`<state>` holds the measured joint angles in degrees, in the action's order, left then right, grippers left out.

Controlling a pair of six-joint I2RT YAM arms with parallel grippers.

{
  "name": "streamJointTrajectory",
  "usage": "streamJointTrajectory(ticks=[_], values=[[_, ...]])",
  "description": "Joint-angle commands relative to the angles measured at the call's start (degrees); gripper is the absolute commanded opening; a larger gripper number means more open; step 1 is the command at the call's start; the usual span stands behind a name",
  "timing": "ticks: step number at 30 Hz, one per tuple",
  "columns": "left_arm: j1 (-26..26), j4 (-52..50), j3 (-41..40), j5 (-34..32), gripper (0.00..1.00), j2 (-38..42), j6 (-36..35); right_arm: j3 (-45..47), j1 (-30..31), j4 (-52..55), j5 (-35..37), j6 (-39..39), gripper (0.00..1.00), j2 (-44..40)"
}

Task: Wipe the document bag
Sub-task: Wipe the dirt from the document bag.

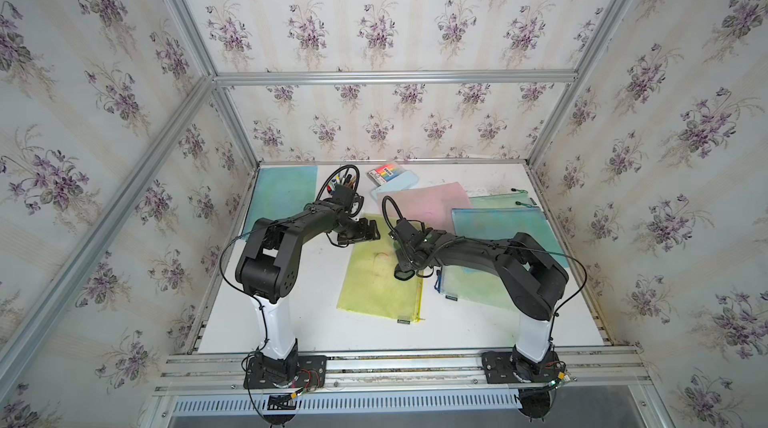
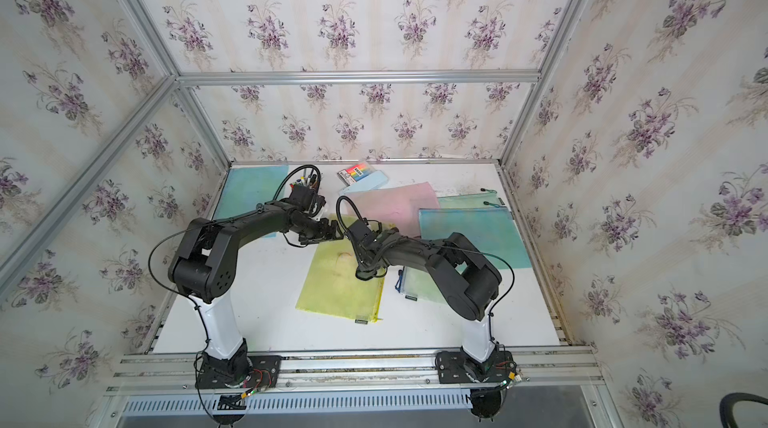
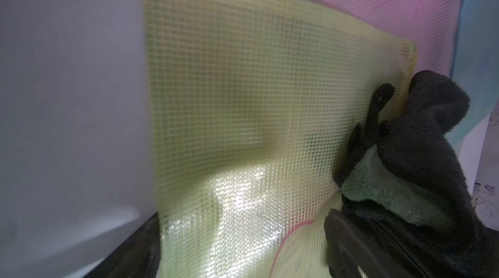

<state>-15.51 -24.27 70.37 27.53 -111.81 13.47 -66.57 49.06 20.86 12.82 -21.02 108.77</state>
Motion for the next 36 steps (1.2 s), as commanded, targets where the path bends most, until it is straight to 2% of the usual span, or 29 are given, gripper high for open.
streamJointTrajectory(ticks=[1,4,9,11,14,18,22,29,33,36], values=[[1.0,0.9,-0.5,0.2,0.93,-2.9,-1.2,0.4,0.2,0.5,-2.5,0.9,0.12,1.3],[0.8,1.1,0.3,8.2,0.93,-4.8,-1.6,0.5,0.2,0.0,-2.8,1.3,0.12,1.7],[0.4,9.7,-6.0,19.5,0.92,-1.4,2.2,1.7,0.2,-1.5,-3.3,1.4,0.12,1.4],[0.5,11.4,-6.9,21.3,0.90,0.5,2.9,1.9,0.2,-1.6,-3.3,1.6,0.12,1.3],[0.8,9.3,-5.5,20.5,0.85,1.6,1.6,2.4,0.1,-1.5,-2.7,2.0,0.12,0.7],[1.8,7.0,-4.1,19.4,0.71,1.2,0.8,3.4,-0.1,-1.4,-1.6,3.0,0.12,-1.4],[2.0,7.1,-4.9,19.1,0.44,1.6,1.2,4.6,-0.4,-1.4,-0.3,4.7,0.12,-4.0],[1.9,11.1,-8.4,20.3,0.11,3.4,4.7,6.2,-0.9,-1.0,0.0,7.7,0.13,-8.5],[1.0,13.3,-10.7,19.9,0.00,5.8,7.6,6.5,-1.4,-1.0,-0.6,8.5,0.13,-11.9],[-1.5,16.6,-14.1,18.3,0.00,9.2,11.9,6.7,-2.0,0.4,-0.3,9.0,0.13,-16.1]])
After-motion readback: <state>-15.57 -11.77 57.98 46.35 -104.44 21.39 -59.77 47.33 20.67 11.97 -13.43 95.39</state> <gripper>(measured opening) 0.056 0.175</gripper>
